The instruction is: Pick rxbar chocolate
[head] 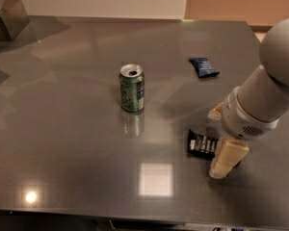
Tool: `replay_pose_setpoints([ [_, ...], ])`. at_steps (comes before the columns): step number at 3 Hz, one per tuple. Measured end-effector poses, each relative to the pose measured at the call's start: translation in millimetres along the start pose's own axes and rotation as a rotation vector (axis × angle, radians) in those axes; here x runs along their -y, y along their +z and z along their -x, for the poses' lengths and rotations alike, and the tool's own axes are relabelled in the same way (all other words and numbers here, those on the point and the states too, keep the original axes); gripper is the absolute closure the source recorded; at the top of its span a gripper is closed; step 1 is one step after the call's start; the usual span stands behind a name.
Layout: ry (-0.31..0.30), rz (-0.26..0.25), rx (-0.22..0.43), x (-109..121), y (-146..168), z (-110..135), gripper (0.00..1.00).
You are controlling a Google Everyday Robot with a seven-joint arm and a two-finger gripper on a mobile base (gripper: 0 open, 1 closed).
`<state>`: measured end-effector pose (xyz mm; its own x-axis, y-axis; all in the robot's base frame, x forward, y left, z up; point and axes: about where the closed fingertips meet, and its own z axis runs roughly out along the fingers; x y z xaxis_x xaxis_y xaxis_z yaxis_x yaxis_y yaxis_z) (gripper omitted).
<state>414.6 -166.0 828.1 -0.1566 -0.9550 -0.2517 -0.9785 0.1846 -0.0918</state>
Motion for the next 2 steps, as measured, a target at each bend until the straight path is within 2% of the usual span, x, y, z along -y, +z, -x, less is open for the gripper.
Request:
replay_pose_setpoints([
  [2,0.009,0.003,-0.006,-1.5,-2.9,-7.4,0.63],
])
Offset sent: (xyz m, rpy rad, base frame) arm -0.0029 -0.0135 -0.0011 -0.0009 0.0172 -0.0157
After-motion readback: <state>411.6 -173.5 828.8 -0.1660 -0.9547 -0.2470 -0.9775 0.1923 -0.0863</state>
